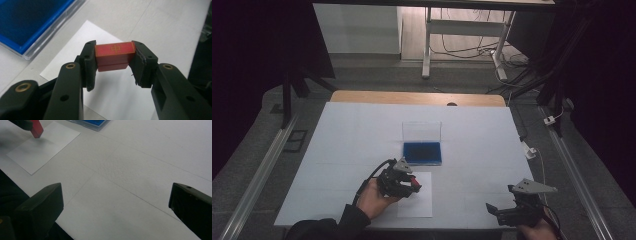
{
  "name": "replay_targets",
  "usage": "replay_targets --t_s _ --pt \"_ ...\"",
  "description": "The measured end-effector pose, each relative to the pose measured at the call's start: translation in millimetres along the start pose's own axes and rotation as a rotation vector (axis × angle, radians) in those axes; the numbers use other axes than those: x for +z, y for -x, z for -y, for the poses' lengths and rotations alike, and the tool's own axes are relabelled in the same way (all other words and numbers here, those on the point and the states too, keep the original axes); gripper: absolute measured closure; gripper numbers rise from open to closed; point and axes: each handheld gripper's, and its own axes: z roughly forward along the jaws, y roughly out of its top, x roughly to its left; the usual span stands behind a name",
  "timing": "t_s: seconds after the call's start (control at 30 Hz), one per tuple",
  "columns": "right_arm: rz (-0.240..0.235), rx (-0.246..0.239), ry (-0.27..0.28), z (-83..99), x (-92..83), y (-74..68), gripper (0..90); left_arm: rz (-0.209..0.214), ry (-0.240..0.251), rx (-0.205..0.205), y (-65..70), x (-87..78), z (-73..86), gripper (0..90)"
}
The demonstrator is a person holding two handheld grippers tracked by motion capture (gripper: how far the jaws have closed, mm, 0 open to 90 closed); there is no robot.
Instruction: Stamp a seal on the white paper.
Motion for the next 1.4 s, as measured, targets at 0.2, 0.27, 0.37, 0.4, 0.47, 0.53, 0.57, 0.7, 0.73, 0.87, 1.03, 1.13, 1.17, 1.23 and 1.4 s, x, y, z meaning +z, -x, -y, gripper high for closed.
replay_targets --t_s 0.2,0.27,0.37,0.4,0.47,0.53,0.57,0.7,0.73,0.87,1.03,1.13,1.17,1.23,1.4 --pt "-0.002 -0.001 0.001 0.0 0.0 0.0 0.0 -0.008 -0.022 0.001 -0.1 8.5 1.9 58.0" --pt "-0.001 -0.001 0.000 0.1 -0.1 0.0 0.0 -0.006 -0.023 0.000 -0.6 10.1 2.6 58.0" --pt "-0.002 -0.001 0.001 0.0 0.0 0.1 0.0 -0.010 -0.029 -0.001 -0.4 12.6 2.9 58.0" --pt "-0.002 -0.001 0.000 0.0 0.1 0.0 0.0 -0.012 -0.030 0.000 -0.2 13.3 3.1 58.0" --pt "-0.002 -0.002 0.000 0.0 0.0 -0.1 0.0 -0.012 -0.036 0.002 0.0 14.7 3.5 58.0" --pt "-0.002 -0.002 0.000 0.0 0.0 -0.1 0.0 -0.014 -0.045 0.005 0.7 16.5 3.9 58.0" --pt "-0.002 -0.002 0.001 0.1 0.0 0.0 0.0 -0.016 -0.047 0.010 1.3 17.1 4.2 58.0" --pt "-0.002 -0.002 0.000 0.1 -0.1 0.0 0.0 -0.029 -0.044 0.018 3.4 17.6 5.4 58.1" --pt "-0.002 -0.001 0.000 0.1 0.0 -0.1 0.0 -0.034 -0.045 0.024 4.3 17.7 5.8 58.1" --pt "-0.002 -0.004 -0.002 0.0 0.0 -0.3 0.0 -0.060 -0.038 0.046 8.5 18.6 7.6 58.3" --pt "-0.002 -0.005 -0.003 -0.1 0.2 -0.6 0.0 -0.076 -0.030 0.045 11.1 18.9 9.7 58.4" --pt "-0.001 -0.007 -0.007 -0.2 0.2 -0.7 0.0 -0.099 -0.026 0.055 14.6 19.3 10.8 58.5" --pt "-0.001 -0.007 -0.008 -0.3 0.3 -0.7 0.0 -0.105 -0.027 0.056 15.6 19.3 10.9 58.5" --pt "-0.001 -0.008 -0.009 -0.4 0.5 -0.7 0.0 -0.114 -0.025 0.056 17.1 19.5 11.4 58.5" --pt "-0.001 -0.009 -0.010 -0.4 0.7 -0.5 0.0 -0.095 -0.015 0.031 14.0 19.1 12.8 58.6"
